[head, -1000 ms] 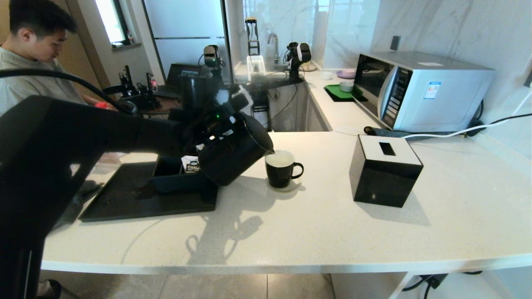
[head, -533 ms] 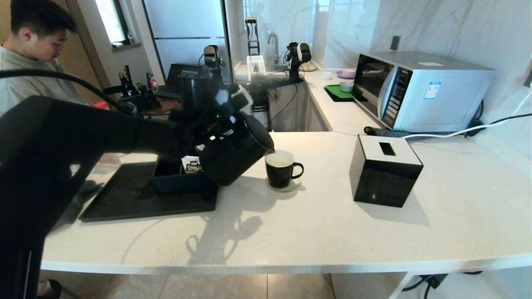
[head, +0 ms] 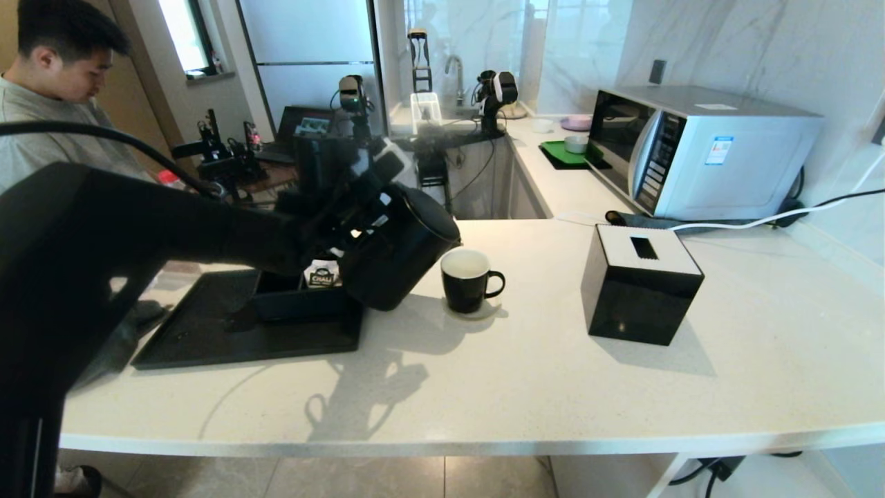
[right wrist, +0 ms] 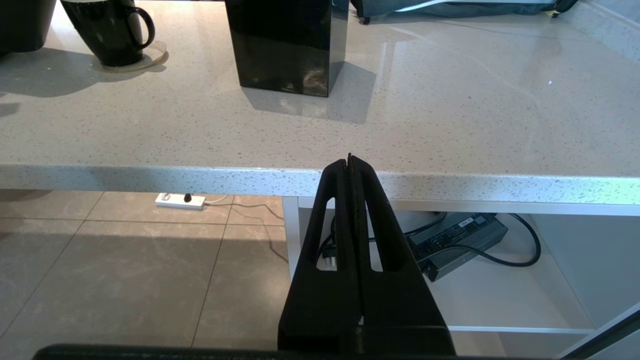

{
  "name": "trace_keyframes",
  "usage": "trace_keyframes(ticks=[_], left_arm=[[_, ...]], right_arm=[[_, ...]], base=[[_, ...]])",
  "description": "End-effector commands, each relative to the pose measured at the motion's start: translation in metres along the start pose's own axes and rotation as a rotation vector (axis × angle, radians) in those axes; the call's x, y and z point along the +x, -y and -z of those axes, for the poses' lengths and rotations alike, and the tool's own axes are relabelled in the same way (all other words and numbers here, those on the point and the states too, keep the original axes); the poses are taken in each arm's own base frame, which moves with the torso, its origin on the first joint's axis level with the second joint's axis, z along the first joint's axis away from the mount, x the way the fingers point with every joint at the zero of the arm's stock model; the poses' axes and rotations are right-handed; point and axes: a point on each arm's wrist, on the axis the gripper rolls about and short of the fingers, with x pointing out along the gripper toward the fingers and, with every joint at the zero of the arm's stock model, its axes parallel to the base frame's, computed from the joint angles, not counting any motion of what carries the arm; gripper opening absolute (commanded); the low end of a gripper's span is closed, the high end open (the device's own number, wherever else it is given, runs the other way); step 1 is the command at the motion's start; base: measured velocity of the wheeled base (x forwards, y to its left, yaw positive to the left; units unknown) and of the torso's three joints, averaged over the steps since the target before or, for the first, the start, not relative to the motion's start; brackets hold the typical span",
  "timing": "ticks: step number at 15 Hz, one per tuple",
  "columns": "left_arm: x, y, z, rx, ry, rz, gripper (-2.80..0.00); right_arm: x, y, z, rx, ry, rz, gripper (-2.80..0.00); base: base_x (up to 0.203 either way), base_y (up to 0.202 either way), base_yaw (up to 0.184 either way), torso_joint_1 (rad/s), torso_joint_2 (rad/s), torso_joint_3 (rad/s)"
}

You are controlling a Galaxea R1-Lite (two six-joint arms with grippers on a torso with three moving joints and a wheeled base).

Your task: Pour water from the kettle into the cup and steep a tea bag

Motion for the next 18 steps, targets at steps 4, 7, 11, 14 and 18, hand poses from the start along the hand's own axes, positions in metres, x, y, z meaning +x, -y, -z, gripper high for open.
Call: trace_keyframes(ticks=[4,7,11,14,18], left_arm=[[-0.018,-0.007,0.019,-0.108,0.014,-0.059,-2.80],[-0.027,-0.015,0.026,-0.184,0.041,-0.105,-2.80],[-0.034,-0.029,0.022,-0.257,0.086,-0.155,-2.80],[-0.043,-0.043,0.016,-0.295,0.108,-0.189,-2.80],[-0.059,-0.071,0.014,-0.358,0.117,-0.269,-2.80]], right_arm=[[0.000,0.000,0.000,0.000,-0.001,-0.001,-2.80],[0.000,0.000,0.000,0.000,-0.001,-0.001,-2.80],[0.000,0.000,0.000,0.000,-0.001,-0.001,-2.80],[0.000,0.000,0.000,0.000,-0.001,-0.001,-2.80],[0.000,0.000,0.000,0.000,-0.001,-0.001,-2.80]], base=[[0.000,0.000,0.000,0.000,0.00,0.000],[0.000,0.000,0.000,0.000,0.00,0.000],[0.000,0.000,0.000,0.000,0.00,0.000],[0.000,0.000,0.000,0.000,0.00,0.000],[0.000,0.000,0.000,0.000,0.00,0.000]])
